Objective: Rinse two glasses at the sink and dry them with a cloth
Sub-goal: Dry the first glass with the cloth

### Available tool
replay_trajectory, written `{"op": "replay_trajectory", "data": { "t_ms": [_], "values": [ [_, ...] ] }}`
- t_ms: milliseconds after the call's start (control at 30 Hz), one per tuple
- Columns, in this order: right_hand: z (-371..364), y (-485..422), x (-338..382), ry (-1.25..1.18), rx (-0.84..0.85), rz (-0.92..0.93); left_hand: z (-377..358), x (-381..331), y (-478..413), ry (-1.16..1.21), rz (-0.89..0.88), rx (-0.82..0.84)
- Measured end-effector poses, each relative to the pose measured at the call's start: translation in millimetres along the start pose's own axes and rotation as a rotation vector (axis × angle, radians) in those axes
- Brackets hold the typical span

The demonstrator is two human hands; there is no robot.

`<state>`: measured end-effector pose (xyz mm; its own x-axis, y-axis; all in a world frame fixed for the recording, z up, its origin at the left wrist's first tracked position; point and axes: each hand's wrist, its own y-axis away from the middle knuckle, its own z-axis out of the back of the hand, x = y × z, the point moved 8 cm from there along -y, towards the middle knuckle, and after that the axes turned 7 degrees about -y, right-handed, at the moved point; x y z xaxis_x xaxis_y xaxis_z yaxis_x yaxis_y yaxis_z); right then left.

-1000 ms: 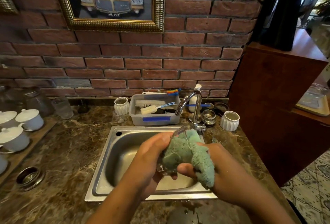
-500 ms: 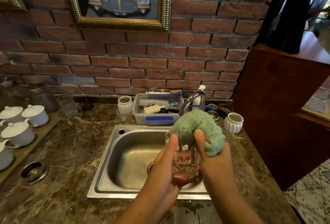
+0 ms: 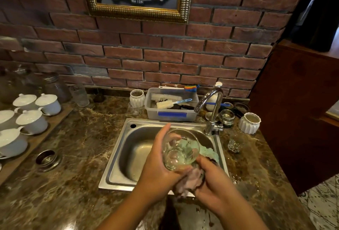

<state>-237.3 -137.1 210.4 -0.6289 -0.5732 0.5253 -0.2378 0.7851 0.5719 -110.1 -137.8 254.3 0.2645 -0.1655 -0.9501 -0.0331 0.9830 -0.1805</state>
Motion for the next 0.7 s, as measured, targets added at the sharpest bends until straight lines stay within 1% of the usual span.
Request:
{"op": "replay_trajectory", "data": {
  "t_ms": [67, 133, 233, 300, 400, 500, 567, 633, 700],
  "values": [
    [5, -4, -8, 0.087, 0.033, -0.048, 11, 15, 7, -0.011, 0.002, 0.01],
    [8, -6, -14, 0.167, 0.034, -0.045, 22, 33, 16, -0.027, 0.033, 0.008],
    [13, -12, -27, 0.266, -0.008, -0.017, 49, 63, 31, -0.025, 0.114, -0.059],
    [18, -18, -38, 0.267, -0.043, 0.003, 72, 87, 42, -0.05, 0.158, -0.113],
    [26, -28, -58, 0.195, -0.053, -0.002, 108, 124, 59, -0.097, 0.237, -0.189],
    [27, -36, -80, 0.225, -0.043, 0.015, 142, 160, 75, -0.123, 0.314, -0.27],
    [28, -39, -94, 0.287, -0.066, 0.027, 162, 180, 83, -0.134, 0.347, -0.307],
    [28, -40, -106, 0.326, -0.09, 0.016, 180, 198, 89, -0.167, 0.368, -0.324],
    [33, -42, -120, 0.311, -0.127, -0.03, 197, 220, 98, -0.174, 0.407, -0.351]
  ]
}}
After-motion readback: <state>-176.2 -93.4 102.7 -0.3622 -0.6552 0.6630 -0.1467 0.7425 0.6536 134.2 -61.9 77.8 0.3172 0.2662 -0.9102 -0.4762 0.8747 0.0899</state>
